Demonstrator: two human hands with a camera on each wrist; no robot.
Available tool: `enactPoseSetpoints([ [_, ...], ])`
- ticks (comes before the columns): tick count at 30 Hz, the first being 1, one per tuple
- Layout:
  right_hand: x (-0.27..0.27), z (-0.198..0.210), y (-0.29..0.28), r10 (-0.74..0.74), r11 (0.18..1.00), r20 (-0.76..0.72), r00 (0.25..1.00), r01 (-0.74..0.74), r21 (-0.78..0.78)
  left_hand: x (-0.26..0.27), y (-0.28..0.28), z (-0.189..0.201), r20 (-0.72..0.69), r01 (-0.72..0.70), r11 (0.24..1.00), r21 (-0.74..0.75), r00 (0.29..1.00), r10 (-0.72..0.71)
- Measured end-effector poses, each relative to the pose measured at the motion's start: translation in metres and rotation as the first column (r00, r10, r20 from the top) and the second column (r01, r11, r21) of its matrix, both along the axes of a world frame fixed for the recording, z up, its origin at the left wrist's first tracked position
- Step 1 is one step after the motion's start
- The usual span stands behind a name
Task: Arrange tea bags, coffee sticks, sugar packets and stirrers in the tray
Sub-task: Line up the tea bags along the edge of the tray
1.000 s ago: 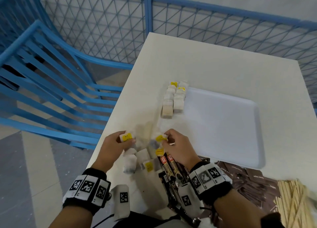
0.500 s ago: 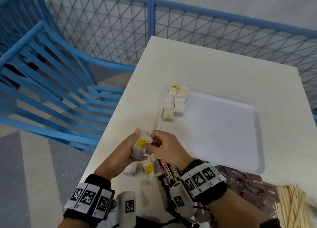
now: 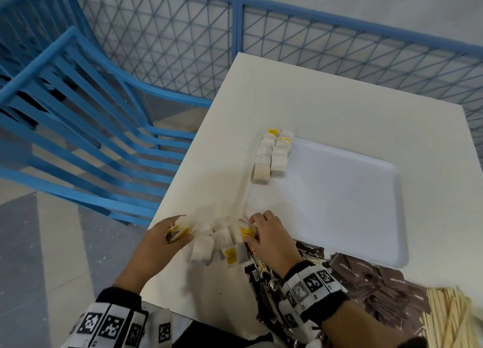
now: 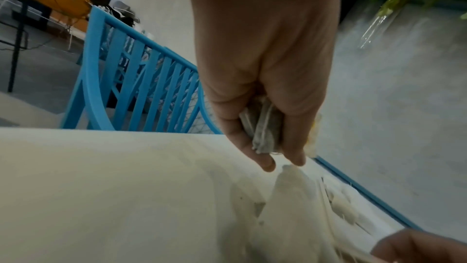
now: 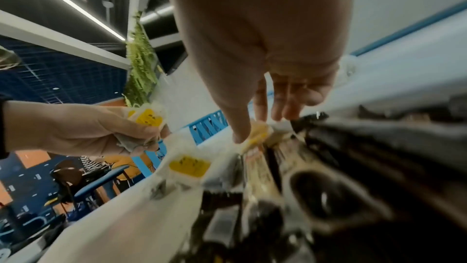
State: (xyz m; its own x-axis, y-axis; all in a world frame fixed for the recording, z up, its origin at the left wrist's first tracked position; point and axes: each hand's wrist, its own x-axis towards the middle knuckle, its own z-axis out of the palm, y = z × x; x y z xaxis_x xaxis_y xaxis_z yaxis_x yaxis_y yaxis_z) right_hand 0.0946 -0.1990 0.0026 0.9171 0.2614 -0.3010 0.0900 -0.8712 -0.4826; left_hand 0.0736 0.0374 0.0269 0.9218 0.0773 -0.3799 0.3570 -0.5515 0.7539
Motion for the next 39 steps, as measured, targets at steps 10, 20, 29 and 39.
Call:
enactPoseSetpoints([
  [10, 0.001, -0.007, 0.002, 0.018, 0.995, 0.107, 0.994, -0.029, 0.096, 0.002, -0.021, -0.016, 0.03, 0.043, 0.998, 0.048, 0.999, -0.044],
  [20, 0.003, 0.022, 0.0, 0.095, 0.794, -0.276, 0.956, 0.095, 0.601, 0.001, -0.003, -0.011, 0.0, -0.119, 0.992, -0.045, 0.993, 0.119],
  [29, 0.006, 0.001, 0.025, 0.358, 0.933, -0.193, 0.914, -0.34, 0.12, 0.005, -0.003, 0.007, -0.011, -0.187, 0.973, -0.134, 0.982, 0.187],
  [39, 0.015, 0.0, 0.037, 0.431, 0.897, -0.047, 0.901, -0.433, -0.09, 0.002, -0.005, -0.001, -0.024, -0.181, 0.968, -0.174, 0.984, 0.179],
])
